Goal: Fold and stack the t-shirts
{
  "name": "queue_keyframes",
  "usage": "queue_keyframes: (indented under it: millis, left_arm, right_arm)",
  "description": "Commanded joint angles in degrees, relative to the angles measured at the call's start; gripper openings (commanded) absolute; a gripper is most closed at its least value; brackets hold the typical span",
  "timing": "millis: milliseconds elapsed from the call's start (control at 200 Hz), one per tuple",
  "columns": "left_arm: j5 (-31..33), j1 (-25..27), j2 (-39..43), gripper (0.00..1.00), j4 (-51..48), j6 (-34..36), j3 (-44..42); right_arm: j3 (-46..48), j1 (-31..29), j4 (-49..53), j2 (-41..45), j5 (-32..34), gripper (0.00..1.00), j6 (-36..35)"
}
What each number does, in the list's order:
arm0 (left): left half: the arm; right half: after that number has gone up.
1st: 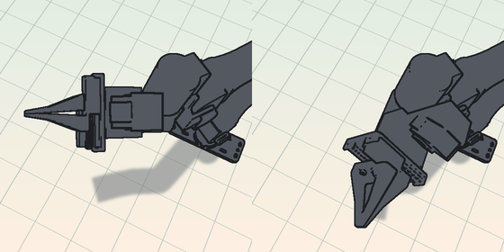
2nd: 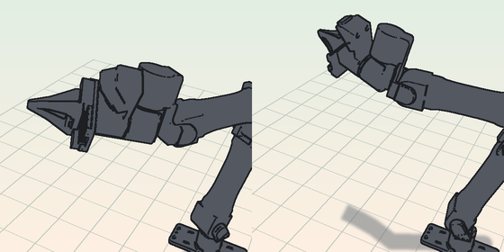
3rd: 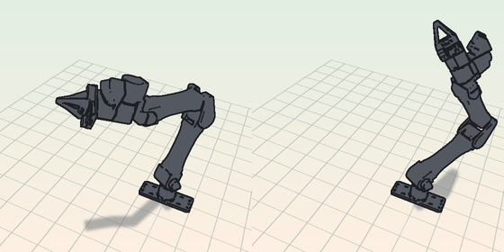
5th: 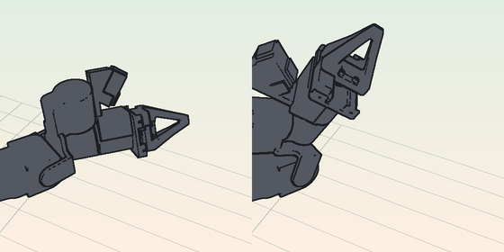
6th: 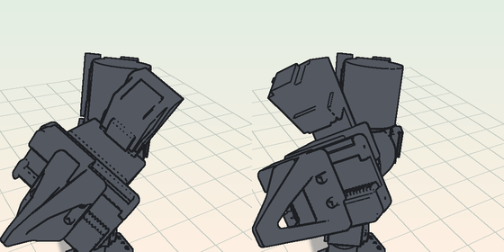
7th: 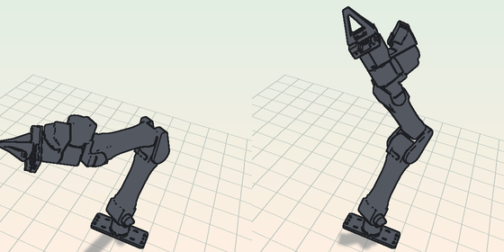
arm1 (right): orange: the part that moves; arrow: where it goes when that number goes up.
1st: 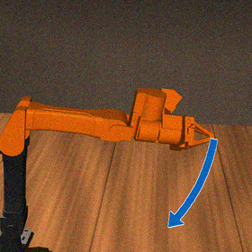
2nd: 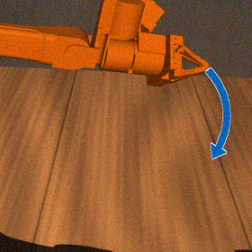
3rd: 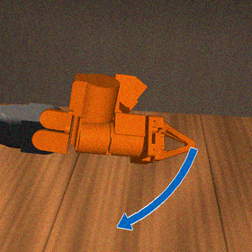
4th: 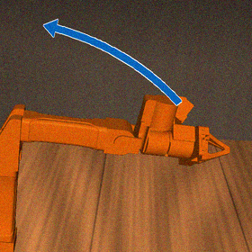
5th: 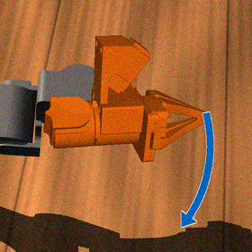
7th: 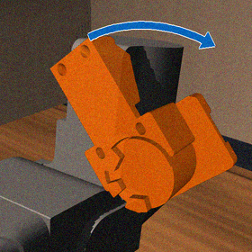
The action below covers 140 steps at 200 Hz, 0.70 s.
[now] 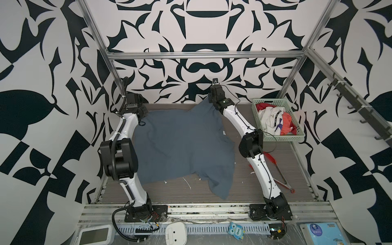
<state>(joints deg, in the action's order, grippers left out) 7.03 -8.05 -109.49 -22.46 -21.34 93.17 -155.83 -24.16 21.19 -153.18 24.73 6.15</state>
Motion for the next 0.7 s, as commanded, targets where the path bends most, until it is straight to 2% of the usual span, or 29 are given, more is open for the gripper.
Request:
queue_keyframes:
  millis: [0, 40, 90, 110, 130, 150, 190, 295, 415, 515, 625, 695]
  left_arm:
    - [-5.4, -4.1, -2.9, 0.62, -1.1, -6.2, 6.1]
    - [-7.6, -5.0, -2.9, 0.69, -0.1, -7.9, 6.1]
    - [-8.6, -5.5, -1.9, 0.78, 2.0, -10.2, 4.6]
    - [-8.8, -5.5, -1.2, 0.82, 2.9, -10.5, 3.7]
    - [-8.8, -5.5, -0.5, 0.84, 3.8, -10.7, 2.9]
    - [-8.7, -5.5, 0.3, 0.90, 4.6, -10.9, 2.0]
    - [-8.7, -5.4, 1.8, 0.94, 5.8, -11.4, 0.4]
    - [-10.7, -5.3, 5.5, 0.95, 6.0, -10.8, -2.1]
    - [-15.0, -3.7, 9.4, 0.95, 2.0, -9.1, -4.2]
    - [-18.1, -0.8, 12.9, 0.95, -0.1, -8.3, -9.0]
    - [-15.7, 1.6, 16.4, 0.96, -5.7, -7.8, -14.2]
    - [-15.1, 1.5, 19.8, 0.96, -7.1, -10.6, -19.4]
  right_arm:
    - [-2.5, 1.8, -3.5, 4.1, -0.4, 0.44, 5.4]
    - [0.8, 2.2, -5.3, 6.0, -0.9, 0.64, 6.1]
    - [5.2, 2.5, -7.8, 8.8, -0.8, 0.94, 6.1]
    - [8.4, 2.5, -9.1, 10.1, -0.5, 0.97, 5.9]
    - [10.3, 2.6, -10.2, 11.4, -0.4, 0.98, 5.9]
    - [11.9, 2.7, -11.0, 11.9, -0.4, 0.99, 6.0]
    - [14.6, 3.0, -12.1, 15.2, -0.4, 0.99, 6.7]
    - [17.5, 3.1, -9.8, 19.6, -2.7, 0.95, 6.6]
    - [21.8, 3.0, -0.1, 25.2, -6.4, 0.86, 7.2]
    - [33.3, 3.1, 4.2, 32.7, -10.0, 0.81, 8.3]
    - [48.0, 3.1, 7.1, 41.7, -13.2, 0.78, 9.7]
    - [57.1, 3.1, 8.2, 47.4, -19.1, 0.78, 12.4]
